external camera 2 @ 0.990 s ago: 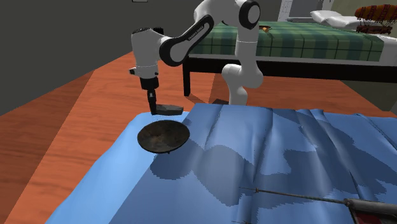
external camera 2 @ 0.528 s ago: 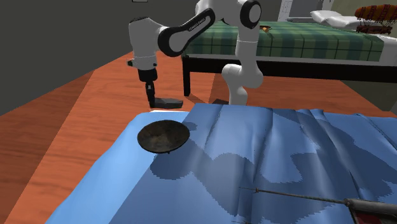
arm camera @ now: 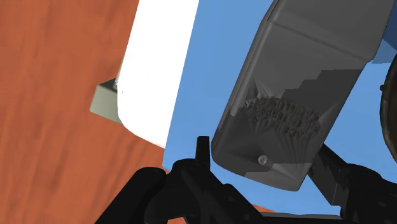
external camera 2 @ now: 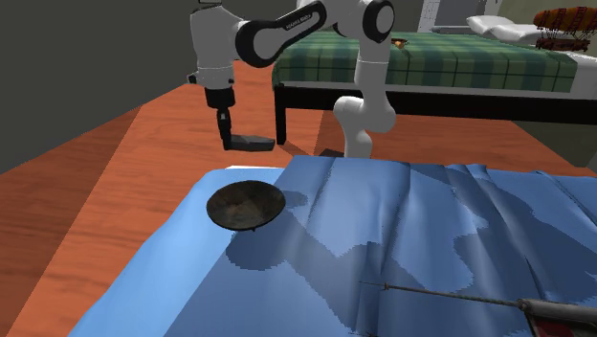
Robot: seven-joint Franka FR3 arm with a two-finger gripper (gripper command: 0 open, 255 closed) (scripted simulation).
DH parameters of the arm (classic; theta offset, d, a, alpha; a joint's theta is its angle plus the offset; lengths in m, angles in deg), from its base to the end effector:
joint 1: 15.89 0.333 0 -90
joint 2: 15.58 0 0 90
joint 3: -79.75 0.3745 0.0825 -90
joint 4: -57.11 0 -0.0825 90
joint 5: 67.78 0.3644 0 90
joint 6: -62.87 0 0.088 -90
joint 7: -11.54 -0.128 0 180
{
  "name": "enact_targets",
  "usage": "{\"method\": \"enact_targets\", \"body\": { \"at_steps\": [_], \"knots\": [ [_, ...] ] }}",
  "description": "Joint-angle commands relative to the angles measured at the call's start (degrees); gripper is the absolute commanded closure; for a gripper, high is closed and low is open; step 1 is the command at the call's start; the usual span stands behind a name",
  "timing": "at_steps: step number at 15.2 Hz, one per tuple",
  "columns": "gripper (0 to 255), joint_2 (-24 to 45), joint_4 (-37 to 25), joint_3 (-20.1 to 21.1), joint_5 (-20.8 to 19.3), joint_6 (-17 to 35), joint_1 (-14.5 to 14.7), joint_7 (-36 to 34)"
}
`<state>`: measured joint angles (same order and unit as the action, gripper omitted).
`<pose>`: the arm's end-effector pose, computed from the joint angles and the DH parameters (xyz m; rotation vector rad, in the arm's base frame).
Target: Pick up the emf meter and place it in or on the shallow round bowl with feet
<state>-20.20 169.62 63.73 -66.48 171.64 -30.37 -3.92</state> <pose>0.4424 -0.2633 0.5513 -2.8498 1.2193 -0.0275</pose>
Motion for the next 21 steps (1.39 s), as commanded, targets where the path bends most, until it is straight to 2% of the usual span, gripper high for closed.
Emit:
{"method": "enact_targets", "body": {
  "at_steps": [1, 6, 11, 16, 21],
  "knots": [
    [255, -0.24, -1.24, 0.02, -0.07, -1.47, 0.0, -0.08],
    [255, -0.45, -4.15, 0.06, -0.15, -4.59, 0.03, -0.23],
    [255, 5.04, -10.51, 2.81, 1.3, -5.44, 2.66, -5.26],
    [255, 11.7, -18.92, 5.15, 2.45, -7.11, 5.09, -9.98],
    [255, 19.8, -30.04, 7.1, 3.33, -10.01, 7.31, -14.45]
  ]
}}
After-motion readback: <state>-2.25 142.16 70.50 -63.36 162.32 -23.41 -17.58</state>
